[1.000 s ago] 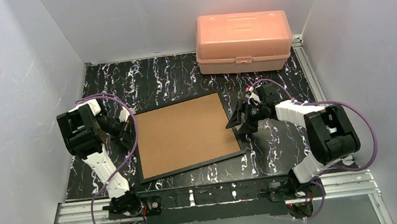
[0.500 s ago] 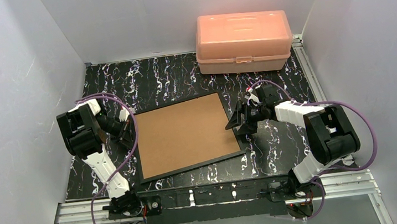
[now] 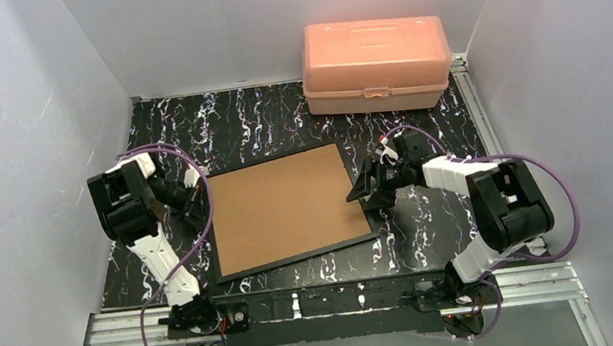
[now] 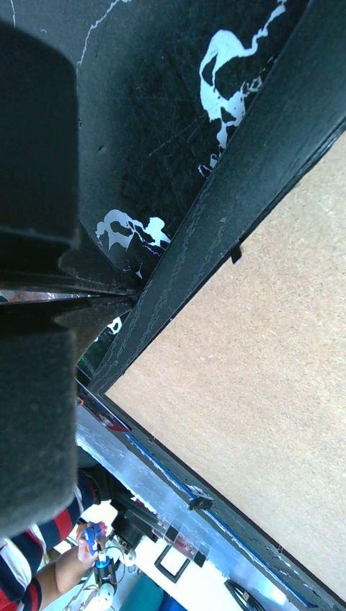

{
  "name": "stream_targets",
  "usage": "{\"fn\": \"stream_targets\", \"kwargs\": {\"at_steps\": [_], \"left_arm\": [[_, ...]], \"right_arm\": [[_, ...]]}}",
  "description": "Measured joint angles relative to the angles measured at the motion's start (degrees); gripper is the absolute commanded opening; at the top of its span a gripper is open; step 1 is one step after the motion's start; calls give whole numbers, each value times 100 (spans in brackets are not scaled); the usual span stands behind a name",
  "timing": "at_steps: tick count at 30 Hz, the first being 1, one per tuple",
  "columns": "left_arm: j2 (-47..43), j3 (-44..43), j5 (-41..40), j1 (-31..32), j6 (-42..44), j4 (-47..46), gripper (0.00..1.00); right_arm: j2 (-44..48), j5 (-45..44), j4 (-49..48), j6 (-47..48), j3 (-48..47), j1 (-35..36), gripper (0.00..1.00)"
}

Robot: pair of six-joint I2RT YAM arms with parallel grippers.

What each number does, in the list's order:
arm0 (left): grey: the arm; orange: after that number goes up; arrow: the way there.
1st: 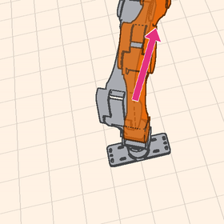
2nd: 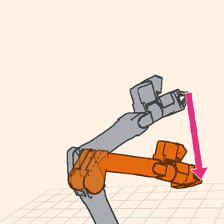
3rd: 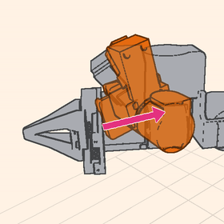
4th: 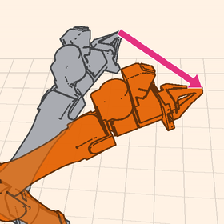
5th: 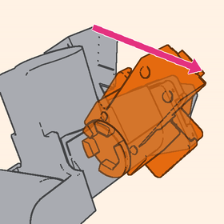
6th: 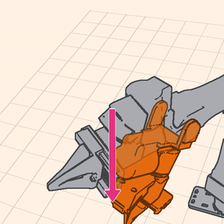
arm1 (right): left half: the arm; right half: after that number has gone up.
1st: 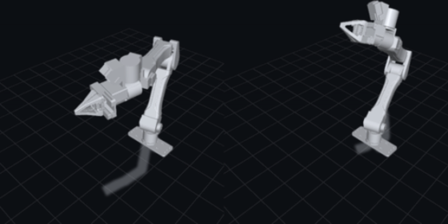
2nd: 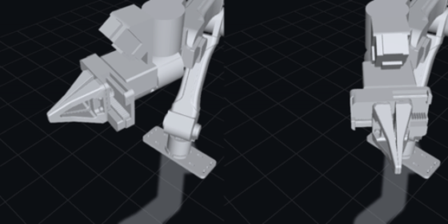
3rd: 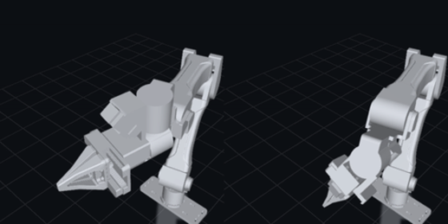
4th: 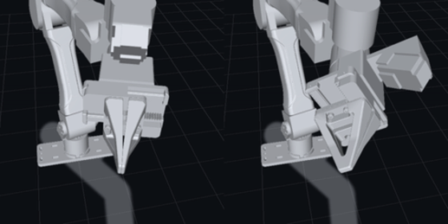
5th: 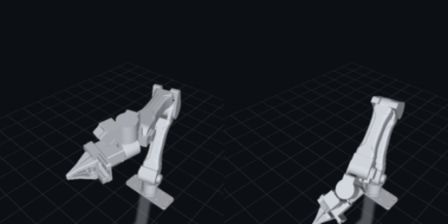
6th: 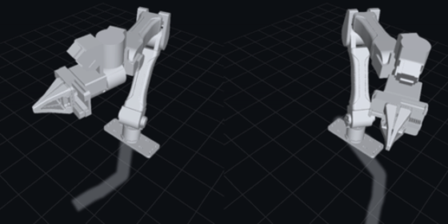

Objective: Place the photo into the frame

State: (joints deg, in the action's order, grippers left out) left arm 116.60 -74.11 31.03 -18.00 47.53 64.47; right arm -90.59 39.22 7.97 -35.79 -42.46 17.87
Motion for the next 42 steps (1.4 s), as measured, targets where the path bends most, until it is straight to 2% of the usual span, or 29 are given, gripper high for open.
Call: {"fn": "stream_targets", "kwargs": {"at_steps": [25, 35, 42], "left_arm": [[22, -44, -74, 63, 0, 2, 0], [22, -96, -105, 48, 20, 39, 0], [22, -256, -197, -17, 199, 96, 0]], "right_arm": [[-280, -7, 120, 20, -201, 293, 77], [-262, -365, 911, 160, -1318, 365, 79], [234, -807, 1200, 267, -1054, 245, 80]]}}
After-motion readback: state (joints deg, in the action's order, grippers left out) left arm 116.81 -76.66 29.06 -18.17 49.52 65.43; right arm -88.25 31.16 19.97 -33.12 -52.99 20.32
